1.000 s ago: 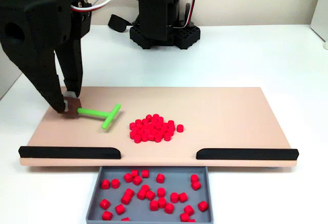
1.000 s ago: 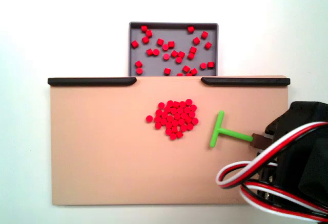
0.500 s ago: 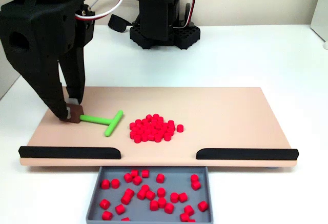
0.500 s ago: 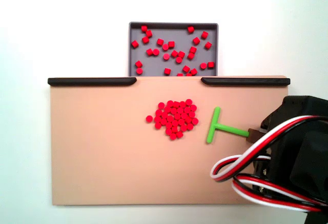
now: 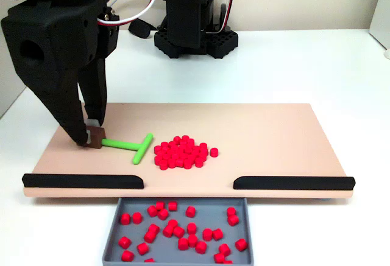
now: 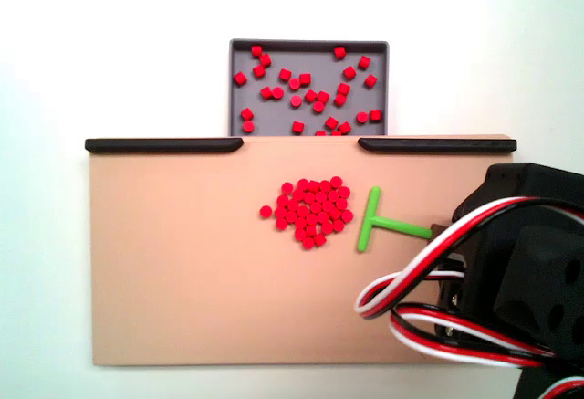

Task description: Push granules from right to the grey container

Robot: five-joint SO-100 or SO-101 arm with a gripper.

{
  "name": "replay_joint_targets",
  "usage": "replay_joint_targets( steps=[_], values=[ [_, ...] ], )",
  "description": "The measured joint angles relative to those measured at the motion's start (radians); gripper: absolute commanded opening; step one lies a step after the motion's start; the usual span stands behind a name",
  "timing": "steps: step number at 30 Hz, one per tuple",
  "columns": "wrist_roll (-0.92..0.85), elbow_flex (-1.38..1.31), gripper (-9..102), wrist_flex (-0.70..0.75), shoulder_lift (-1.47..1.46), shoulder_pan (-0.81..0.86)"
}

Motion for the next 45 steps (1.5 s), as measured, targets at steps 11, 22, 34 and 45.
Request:
replay_joint_targets(
  steps=[11,22,34,45],
  values=[
    [0.000,0.000,0,-0.002,0.000,-0.025],
    [0.018,0.000,0,-0.002,0.000,-0.038],
    [0.055,0.000,0,-0.002,0.000,-0.041],
    [0.104,0.000,0,-0.002,0.000,-0.049]
  ],
)
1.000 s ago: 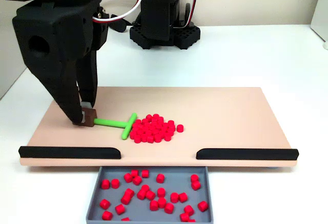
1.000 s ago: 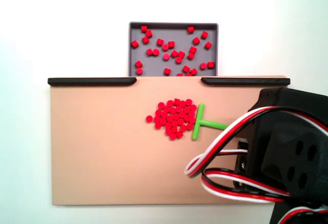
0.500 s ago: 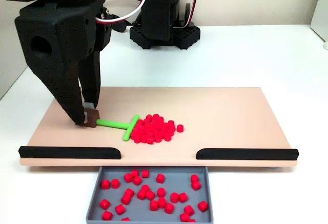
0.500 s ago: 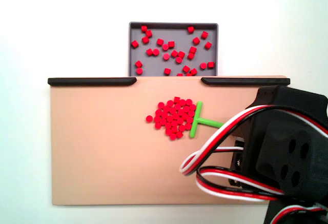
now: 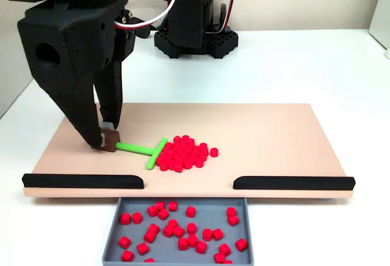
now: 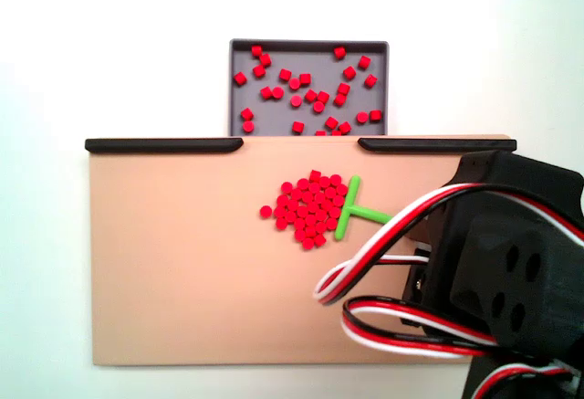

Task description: Push granules from right to the grey container

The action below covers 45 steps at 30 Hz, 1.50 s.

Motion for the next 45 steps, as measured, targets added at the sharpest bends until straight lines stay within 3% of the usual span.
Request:
replay_joint_targets(
  steps=[45],
  values=[
    [0.163,0.000,0,0.000,0.000,-0.035]
  ],
)
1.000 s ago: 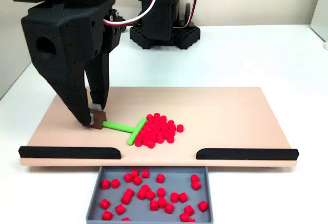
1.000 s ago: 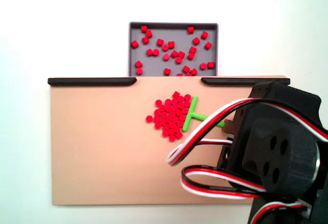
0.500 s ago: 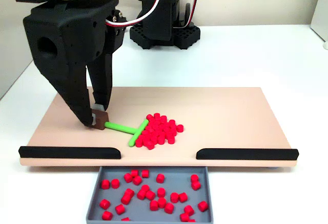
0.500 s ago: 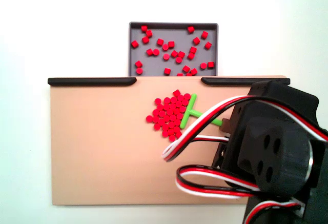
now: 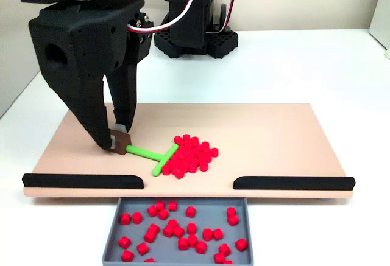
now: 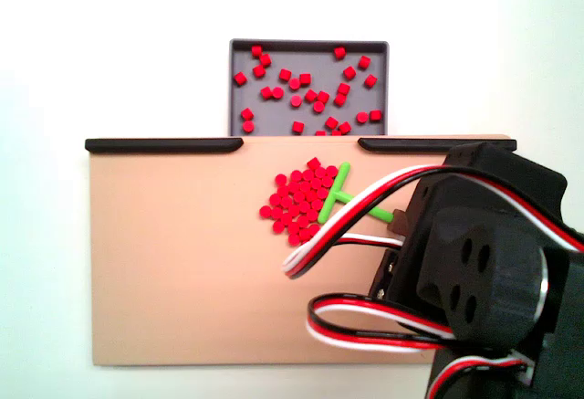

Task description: Push granules from right to the grey container

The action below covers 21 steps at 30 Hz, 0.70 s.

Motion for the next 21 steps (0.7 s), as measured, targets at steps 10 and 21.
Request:
replay_joint_targets(
  steps=[10,21],
  values=[
    [0.018,0.000,0,0.000,0.000,-0.009],
    [0.038,0.000,0,0.002,0.000,-0.018]
  ],
)
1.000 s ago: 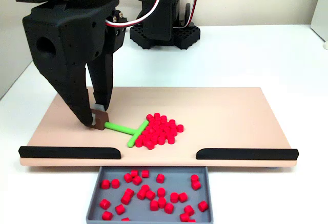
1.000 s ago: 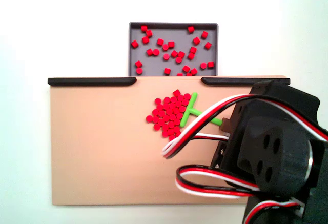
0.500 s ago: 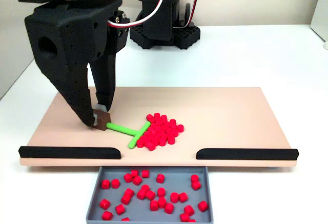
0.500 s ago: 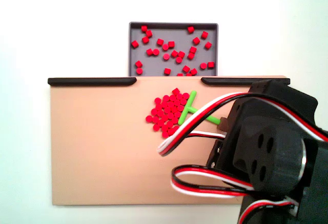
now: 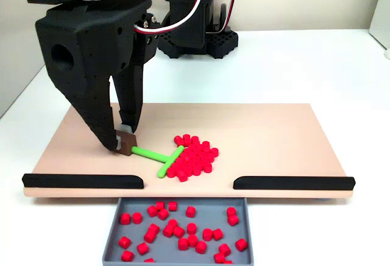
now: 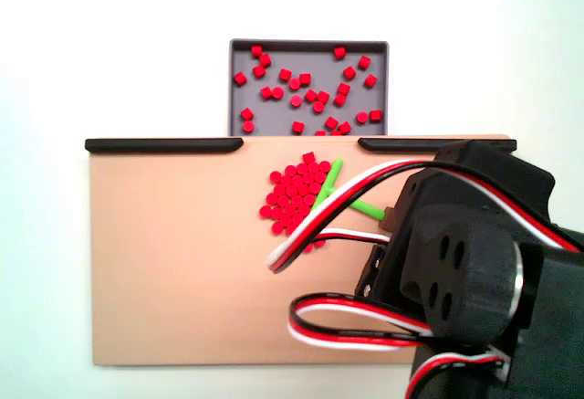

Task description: Push granules from right to the grey container

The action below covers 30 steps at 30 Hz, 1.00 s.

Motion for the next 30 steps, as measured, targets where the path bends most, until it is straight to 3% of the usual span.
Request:
replay_joint_targets(
  steps=[12,24,30],
  values=[
    [0.114,0.002,0,0.009,0.155,0.060],
    [0.937,0.278,0,0.048,0.440,-0.078],
    [1.198,0.402,0,0.121,0.601,-0.192]
  ],
)
